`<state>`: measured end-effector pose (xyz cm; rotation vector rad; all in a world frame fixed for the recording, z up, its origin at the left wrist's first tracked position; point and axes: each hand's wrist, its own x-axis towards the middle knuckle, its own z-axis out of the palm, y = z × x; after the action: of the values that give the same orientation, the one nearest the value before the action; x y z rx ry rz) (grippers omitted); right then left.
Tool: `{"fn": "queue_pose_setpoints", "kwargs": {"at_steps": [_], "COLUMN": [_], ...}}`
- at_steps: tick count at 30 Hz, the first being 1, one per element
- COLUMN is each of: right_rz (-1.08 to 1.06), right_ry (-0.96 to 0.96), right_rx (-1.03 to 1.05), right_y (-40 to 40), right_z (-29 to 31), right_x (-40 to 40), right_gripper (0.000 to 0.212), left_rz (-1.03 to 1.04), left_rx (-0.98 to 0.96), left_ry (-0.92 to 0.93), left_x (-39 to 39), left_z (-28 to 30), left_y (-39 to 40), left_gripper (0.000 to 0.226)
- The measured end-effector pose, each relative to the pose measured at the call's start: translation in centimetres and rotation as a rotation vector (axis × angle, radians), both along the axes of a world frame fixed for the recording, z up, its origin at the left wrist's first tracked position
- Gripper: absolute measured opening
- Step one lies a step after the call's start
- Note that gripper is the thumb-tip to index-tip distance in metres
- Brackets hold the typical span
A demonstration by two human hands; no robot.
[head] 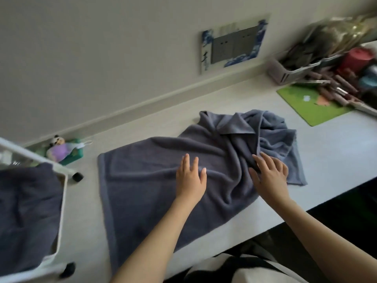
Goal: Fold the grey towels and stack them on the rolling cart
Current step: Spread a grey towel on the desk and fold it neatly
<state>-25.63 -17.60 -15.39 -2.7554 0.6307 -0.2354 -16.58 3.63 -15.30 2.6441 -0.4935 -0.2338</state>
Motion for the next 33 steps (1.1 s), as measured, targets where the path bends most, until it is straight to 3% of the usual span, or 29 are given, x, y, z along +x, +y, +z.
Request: {"fn": "queue_pose_setpoints", "kwargs": {"at_steps": [5, 11, 14, 19, 21, 24, 28, 33], "right_rz": [-0.117, 0.094, 0.201, 0.207, 0.176, 0.070, 0.008, 0.096], "right_ry": [0.085, 0.176, 0.163, -0.027, -0.069, -0.149, -0.191, -0.263], "right_rx": [0.173, 0.307, 0.341, 0.350, 0.374, 0.467, 0.642, 0.796], "right_y": [-6.2, -9.8, -11.4, -12.9, -13.4, -13.9, -15.1, -15.7], "right_z": [-0.7, -2.4, -2.9, -3.4, -3.3, -2.2, 1.3, 6.6], "right_x": [0.5, 1.1, 0.7, 2.1, 2.7, 3.3, 4.3, 5.4], "right_gripper": [0.051, 0.083, 0.074, 0.035, 0.032, 0.036, 0.012, 0.010], "left_rz": [-0.057, -0.098, -0.172, -0.286, -0.323, -0.353, -0.394, -0.182], "left_rx": [-0.155, -0.243, -0.097, -0.024, 0.034, 0.040, -0.178, -0.581], "left_ry": [-0.056, -0.131, -0.084, 0.058, 0.044, 0.170, 0.428, 0.412], "left_x": [2.3, 5.8, 7.6, 8.0, 7.7, 6.9, 6.8, 7.9], "left_z": [0.4, 0.9, 0.9, 1.3, 1.6, 3.3, 5.5, 9.8], "left_y": [-8.7, -17.0, -19.3, -20.6, -20.5, -19.8, -20.2, -22.7], "left_gripper": [0.051, 0.060, 0.063, 0.062, 0.058, 0.046, 0.027, 0.015]}}
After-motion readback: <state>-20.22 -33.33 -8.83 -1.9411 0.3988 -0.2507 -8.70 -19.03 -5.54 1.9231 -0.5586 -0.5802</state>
